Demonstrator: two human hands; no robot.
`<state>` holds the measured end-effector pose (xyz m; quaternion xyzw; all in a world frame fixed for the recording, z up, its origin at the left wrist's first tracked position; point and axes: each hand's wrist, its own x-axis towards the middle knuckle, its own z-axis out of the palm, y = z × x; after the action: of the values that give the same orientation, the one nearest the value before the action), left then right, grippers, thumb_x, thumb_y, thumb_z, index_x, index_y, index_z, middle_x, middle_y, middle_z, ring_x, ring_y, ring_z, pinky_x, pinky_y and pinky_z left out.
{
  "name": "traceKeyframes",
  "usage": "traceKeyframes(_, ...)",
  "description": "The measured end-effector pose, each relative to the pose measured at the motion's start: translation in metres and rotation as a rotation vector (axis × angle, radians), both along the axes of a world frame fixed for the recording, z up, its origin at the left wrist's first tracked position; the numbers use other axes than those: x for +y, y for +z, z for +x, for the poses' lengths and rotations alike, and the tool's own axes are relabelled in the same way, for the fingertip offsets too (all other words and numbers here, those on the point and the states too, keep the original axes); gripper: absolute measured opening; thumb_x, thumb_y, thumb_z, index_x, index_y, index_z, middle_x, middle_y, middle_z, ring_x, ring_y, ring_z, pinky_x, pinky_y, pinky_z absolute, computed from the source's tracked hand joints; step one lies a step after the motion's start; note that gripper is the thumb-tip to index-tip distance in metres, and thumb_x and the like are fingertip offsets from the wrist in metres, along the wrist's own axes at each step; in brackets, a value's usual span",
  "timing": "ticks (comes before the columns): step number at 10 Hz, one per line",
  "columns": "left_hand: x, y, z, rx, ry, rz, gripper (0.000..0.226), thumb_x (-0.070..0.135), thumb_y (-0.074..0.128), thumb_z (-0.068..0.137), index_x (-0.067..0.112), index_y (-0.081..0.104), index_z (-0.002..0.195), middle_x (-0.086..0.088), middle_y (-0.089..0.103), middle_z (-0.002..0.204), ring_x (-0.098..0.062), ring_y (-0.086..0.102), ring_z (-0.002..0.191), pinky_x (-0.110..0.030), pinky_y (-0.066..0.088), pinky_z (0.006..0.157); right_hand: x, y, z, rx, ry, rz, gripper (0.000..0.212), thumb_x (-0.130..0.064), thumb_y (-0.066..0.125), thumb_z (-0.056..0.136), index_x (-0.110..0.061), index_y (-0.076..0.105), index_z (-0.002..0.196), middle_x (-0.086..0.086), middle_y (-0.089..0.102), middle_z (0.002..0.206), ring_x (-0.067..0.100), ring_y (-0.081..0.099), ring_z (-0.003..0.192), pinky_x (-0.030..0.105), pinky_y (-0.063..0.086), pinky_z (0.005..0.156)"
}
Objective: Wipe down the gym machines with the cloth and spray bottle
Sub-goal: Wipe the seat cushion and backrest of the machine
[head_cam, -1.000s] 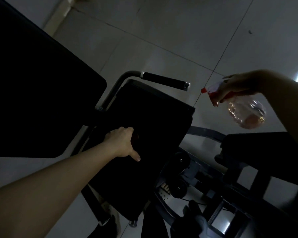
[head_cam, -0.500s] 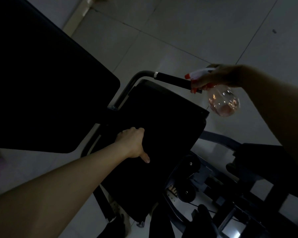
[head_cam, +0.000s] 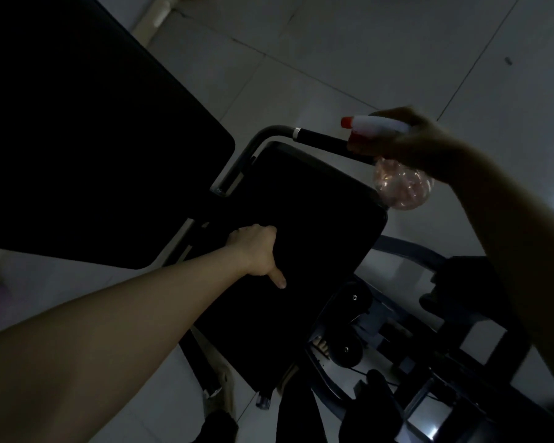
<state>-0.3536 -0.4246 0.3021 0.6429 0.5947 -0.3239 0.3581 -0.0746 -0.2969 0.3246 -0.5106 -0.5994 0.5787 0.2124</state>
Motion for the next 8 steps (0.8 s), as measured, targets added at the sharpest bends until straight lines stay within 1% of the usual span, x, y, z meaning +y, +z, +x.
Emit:
traceKeyframes(1,-0.001,0.0,-0.001,0.009,-0.016,-0.006,0.103,0.064,0.092,0.049,0.022,0.048,0.132,-0.003,0.061,0.126,-0.024,0.062,0.109,-0.043,0.058,0.085,-0.034,0.041,-0.012,0.004,0.052,0.066,0.024,-0.02,0.061,0.098,-0.005,0.062,0.117,0.012,0.064,0.105,0.011,0.062,0.086,0.019,0.052,0.071)
traceKeyframes(2,-0.001,0.0,-0.002,-0.001,-0.023,-0.007,0.101,0.063,0.091,0.052,0.021,0.048,0.133,-0.004,0.061,0.126,-0.024,0.062,0.109,-0.043,0.058,0.086,-0.053,0.049,-0.019,-0.004,0.017,0.135,0.021,-0.012,0.061,0.097,-0.001,0.062,0.116,0.015,0.062,0.103,0.024,0.063,0.092,0.033,0.054,0.079)
traceKeyframes(3,-0.004,0.001,-0.006,-0.042,-0.023,0.034,0.102,0.064,0.091,0.051,0.02,0.048,0.133,-0.003,0.061,0.125,-0.024,0.062,0.108,-0.041,0.058,0.085,-0.084,0.06,-0.032,-0.029,-0.065,0.183,0.029,-0.017,0.065,0.087,0.0,0.06,0.111,0.02,0.062,0.098,0.033,0.063,0.086,0.047,0.053,0.073)
traceKeyframes(4,-0.013,0.005,-0.01,-0.058,-0.071,0.133,0.094,0.068,0.088,0.053,0.02,0.051,0.125,-0.003,0.062,0.116,-0.023,0.063,0.1,-0.037,0.055,0.076,-0.125,0.07,-0.053,0.008,-0.227,0.2,0.036,-0.018,0.063,0.08,0.005,0.056,0.106,0.019,0.055,0.088,0.032,0.057,0.074,0.045,0.048,0.064)
traceKeyframes(5,-0.038,0.009,-0.021,-0.12,-0.136,0.34,0.075,0.071,0.078,0.067,0.019,0.053,0.115,-0.004,0.055,0.108,-0.027,0.061,0.1,-0.035,0.048,0.071,-0.17,0.08,-0.076,0.044,-0.359,0.217,0.018,-0.012,0.059,0.087,-0.002,0.063,0.101,0.031,0.051,0.086,0.04,0.054,0.071,0.046,0.047,0.066)
traceKeyframes(6,-0.086,0.009,-0.047,-0.304,-0.093,0.492,0.052,0.063,0.068,0.084,0.02,0.051,0.106,0.0,0.047,0.099,-0.028,0.06,0.1,-0.034,0.043,0.07,-0.22,0.084,-0.103,0.015,-0.506,0.302,0.011,-0.005,0.055,0.098,-0.006,0.065,0.095,0.031,0.058,0.084,0.041,0.058,0.068,0.047,0.05,0.062)
traceKeyframes(7,-0.13,0.017,-0.075,-0.425,-0.043,0.497,0.051,0.06,0.06,0.092,0.018,0.054,0.12,-0.003,0.053,0.107,-0.028,0.06,0.102,-0.034,0.045,0.072,-0.274,0.075,-0.129,-0.115,-0.694,0.376,0.033,-0.024,0.059,0.099,0.007,0.058,0.088,0.029,0.054,0.075,0.046,0.051,0.061,0.055,0.044,0.051)
traceKeyframes(8,-0.168,0.037,-0.105,-0.476,-0.027,0.509,0.048,0.058,0.061,0.091,0.018,0.055,0.119,-0.002,0.057,0.108,-0.025,0.061,0.099,-0.037,0.053,0.077,-0.338,0.074,-0.162,-0.339,-0.903,0.431,0.04,-0.043,0.06,0.096,-0.005,0.06,0.084,0.013,0.054,0.081,0.031,0.055,0.066,0.053,0.048,0.056)
